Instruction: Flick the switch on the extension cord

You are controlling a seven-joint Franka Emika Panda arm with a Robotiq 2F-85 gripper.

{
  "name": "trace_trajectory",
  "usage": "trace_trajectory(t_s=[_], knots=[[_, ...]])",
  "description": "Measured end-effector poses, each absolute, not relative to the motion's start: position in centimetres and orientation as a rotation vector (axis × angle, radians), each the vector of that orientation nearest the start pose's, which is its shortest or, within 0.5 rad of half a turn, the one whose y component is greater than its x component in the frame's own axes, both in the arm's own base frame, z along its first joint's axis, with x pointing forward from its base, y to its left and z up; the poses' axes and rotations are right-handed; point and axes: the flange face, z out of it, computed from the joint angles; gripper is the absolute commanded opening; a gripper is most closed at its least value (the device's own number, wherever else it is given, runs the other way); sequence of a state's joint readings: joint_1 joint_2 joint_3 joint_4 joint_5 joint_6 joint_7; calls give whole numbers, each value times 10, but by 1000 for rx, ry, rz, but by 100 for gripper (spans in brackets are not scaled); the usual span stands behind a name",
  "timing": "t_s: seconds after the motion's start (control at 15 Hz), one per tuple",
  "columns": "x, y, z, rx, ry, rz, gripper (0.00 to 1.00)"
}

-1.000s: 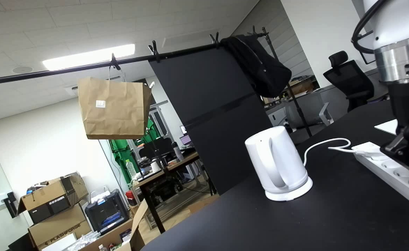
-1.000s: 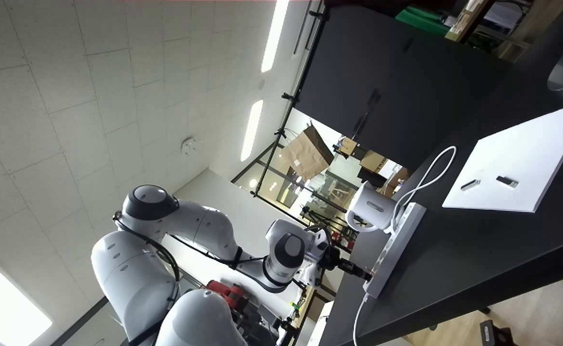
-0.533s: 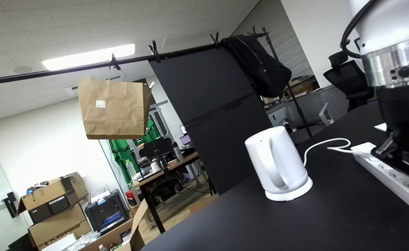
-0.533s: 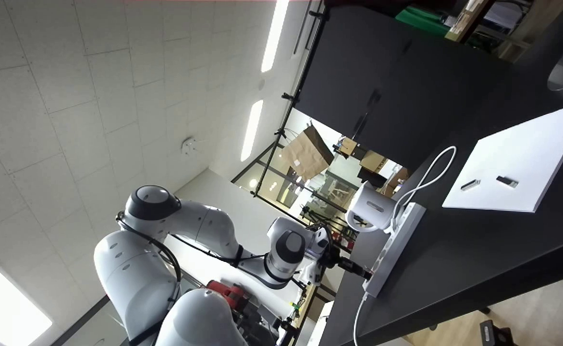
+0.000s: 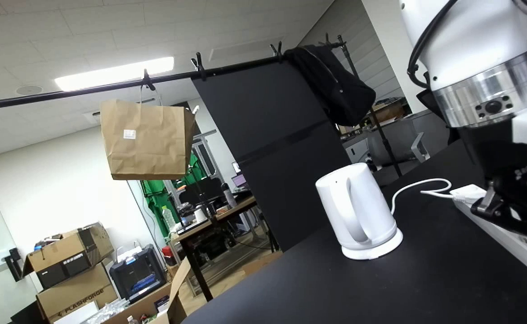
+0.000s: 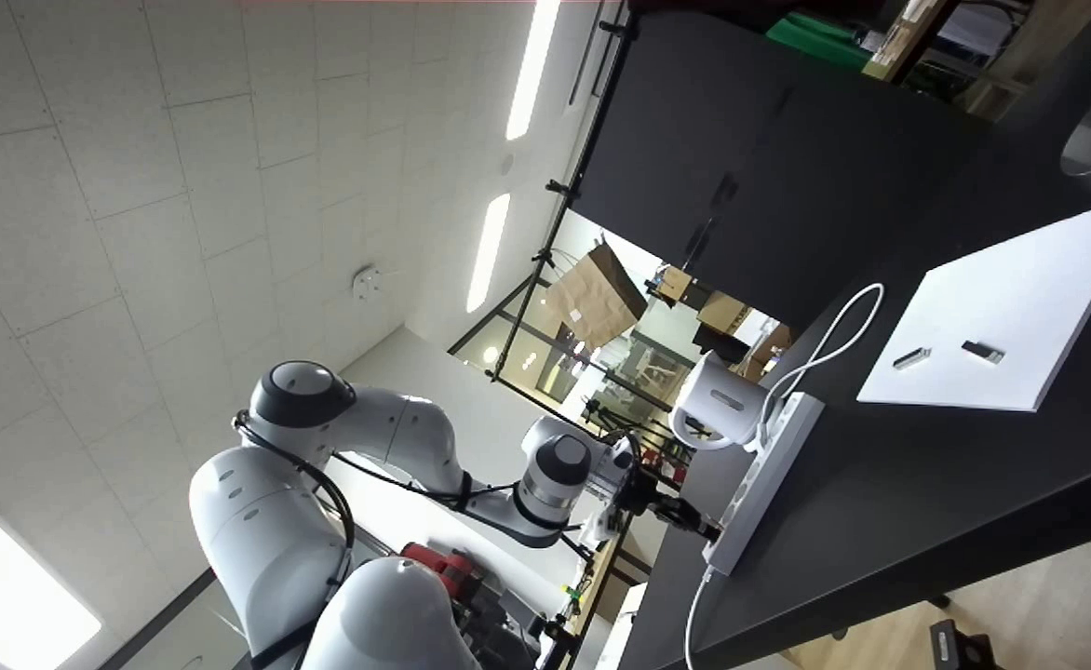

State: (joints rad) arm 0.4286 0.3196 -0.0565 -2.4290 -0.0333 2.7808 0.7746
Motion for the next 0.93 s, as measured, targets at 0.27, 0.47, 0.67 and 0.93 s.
trace_trajectory(t_s=[0.27,0.47,0.67,0.93], knots=[[466,194,179,-3210,441,-12,0],[470,203,178,-3279,354,17,0],[472,209,177,-3314,313,43,0],[476,217,180,-3304,298,40,0]])
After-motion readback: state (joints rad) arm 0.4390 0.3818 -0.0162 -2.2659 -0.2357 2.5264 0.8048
